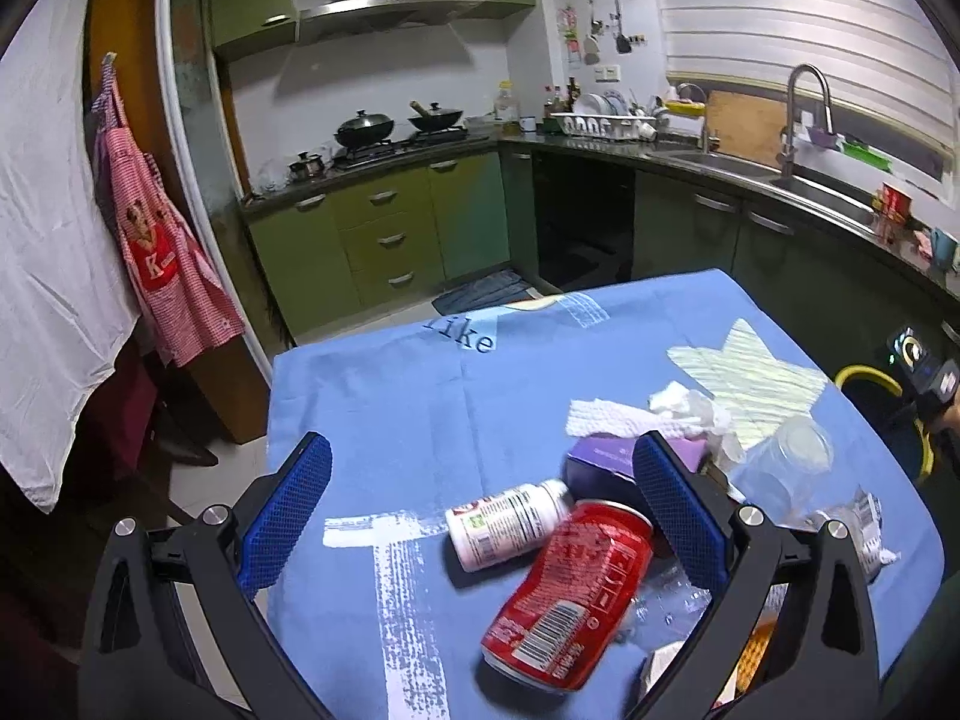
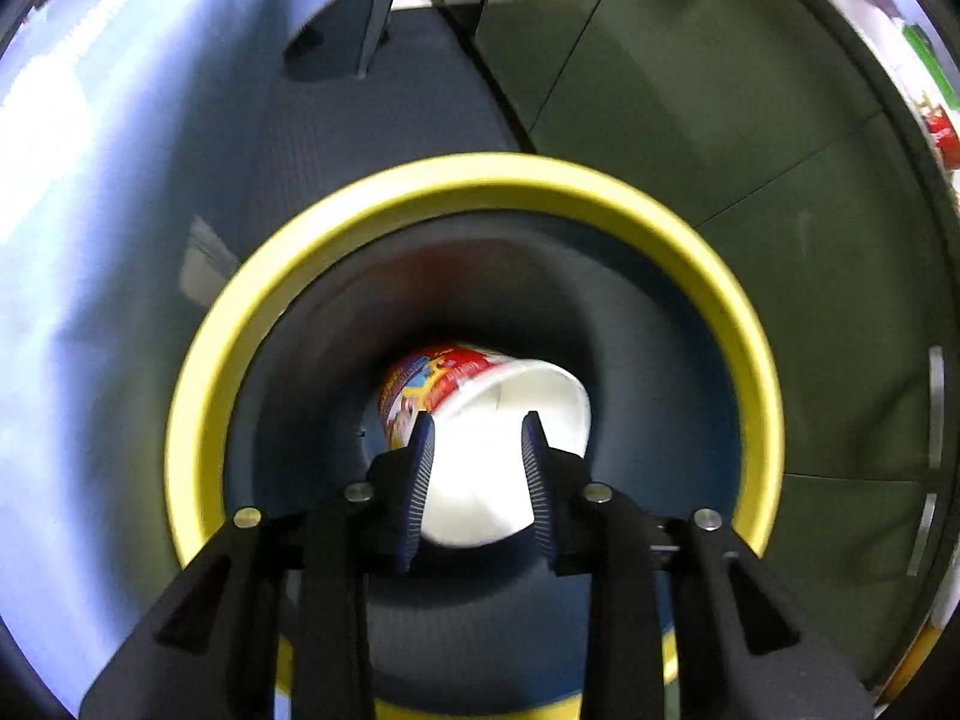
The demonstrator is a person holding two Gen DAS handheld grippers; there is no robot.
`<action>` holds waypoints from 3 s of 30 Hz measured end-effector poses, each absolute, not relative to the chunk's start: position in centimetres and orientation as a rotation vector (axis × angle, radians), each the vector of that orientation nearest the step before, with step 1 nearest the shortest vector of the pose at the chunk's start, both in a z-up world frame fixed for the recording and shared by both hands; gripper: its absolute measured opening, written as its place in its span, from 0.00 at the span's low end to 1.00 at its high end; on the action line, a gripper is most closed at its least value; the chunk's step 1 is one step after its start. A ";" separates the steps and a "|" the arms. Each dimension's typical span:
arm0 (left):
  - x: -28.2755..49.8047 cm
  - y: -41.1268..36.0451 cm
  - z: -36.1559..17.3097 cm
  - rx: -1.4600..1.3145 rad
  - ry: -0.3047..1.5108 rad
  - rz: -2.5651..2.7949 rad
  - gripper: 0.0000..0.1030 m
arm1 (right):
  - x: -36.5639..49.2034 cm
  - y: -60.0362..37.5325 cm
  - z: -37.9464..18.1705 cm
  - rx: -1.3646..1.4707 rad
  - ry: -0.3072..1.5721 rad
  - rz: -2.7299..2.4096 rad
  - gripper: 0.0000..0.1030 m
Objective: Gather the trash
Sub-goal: 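Carry the paper cup to the yellow-rimmed bin and release it, then grasp the red soda can with the left gripper and lift it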
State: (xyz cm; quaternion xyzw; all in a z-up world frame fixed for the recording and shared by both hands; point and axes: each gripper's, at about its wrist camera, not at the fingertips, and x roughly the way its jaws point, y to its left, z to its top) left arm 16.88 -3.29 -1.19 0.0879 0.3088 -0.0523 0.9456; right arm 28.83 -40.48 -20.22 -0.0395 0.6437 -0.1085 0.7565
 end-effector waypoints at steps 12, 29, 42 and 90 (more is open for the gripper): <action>15.4 -6.2 -5.3 0.368 0.802 -0.319 0.96 | 21.0 -41.3 -14.6 -0.014 1.220 -0.216 0.36; 17.8 -7.8 -11.2 0.573 0.984 -0.388 0.45 | 15.5 -37.5 -11.1 0.016 1.068 -0.126 0.47; 17.2 -6.5 -10.0 0.540 0.990 -0.438 0.43 | 15.3 -35.6 -10.9 0.019 1.060 -0.095 0.47; 16.9 1.8 -10.8 0.183 1.690 -0.034 0.70 | 16.1 -33.3 -12.2 -0.016 1.099 0.015 0.54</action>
